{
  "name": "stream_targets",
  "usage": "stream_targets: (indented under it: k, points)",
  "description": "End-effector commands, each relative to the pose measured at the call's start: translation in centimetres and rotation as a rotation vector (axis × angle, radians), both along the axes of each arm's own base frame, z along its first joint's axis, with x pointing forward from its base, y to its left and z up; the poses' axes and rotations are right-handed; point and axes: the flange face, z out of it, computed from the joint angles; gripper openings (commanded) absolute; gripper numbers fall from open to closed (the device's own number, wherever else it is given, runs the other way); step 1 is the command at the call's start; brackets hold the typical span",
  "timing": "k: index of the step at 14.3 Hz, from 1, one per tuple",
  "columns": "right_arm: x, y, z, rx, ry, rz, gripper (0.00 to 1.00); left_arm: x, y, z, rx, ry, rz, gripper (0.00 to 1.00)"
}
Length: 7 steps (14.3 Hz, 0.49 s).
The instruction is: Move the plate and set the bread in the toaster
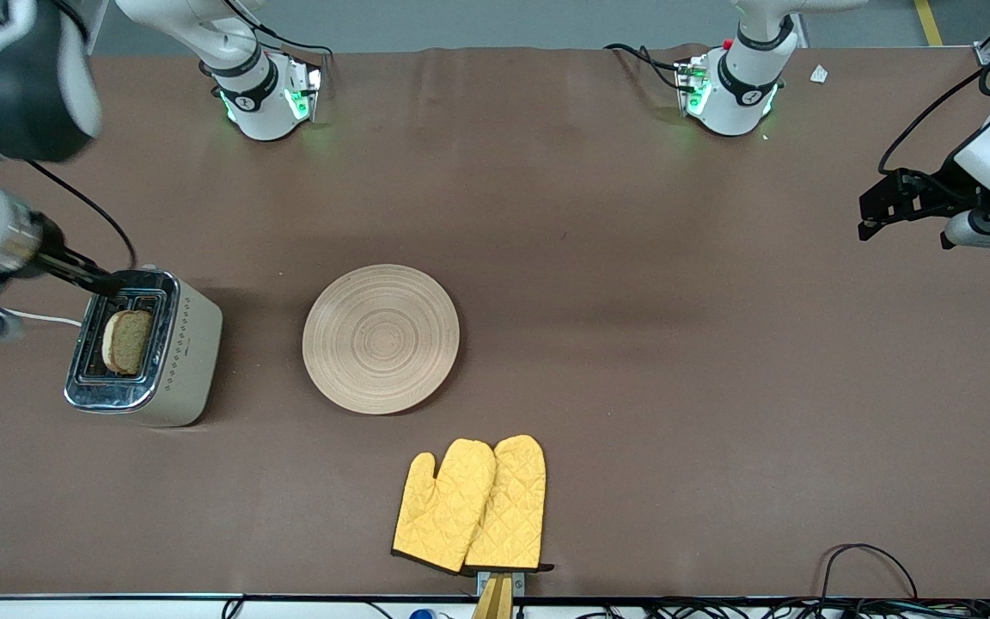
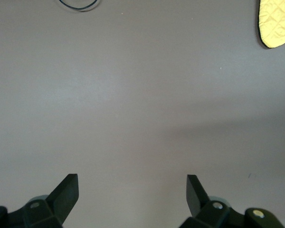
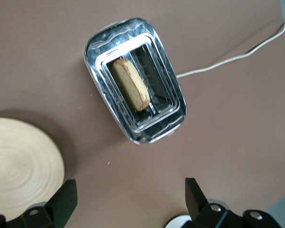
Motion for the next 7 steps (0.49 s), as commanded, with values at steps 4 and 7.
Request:
stream_targets:
  k: [4,7]
  points:
    - [-7.8,-4.0,5.7,0.123,-0.097,0.274,1.00,0.2,0.4,0.1,-0.003,0.010,0.020,1.00]
    - [-7.4,-6.0,5.8,0.165,-0.132,0.363,1.00,0.2,0.4,0.0,-0.003,0.013,0.020,1.00]
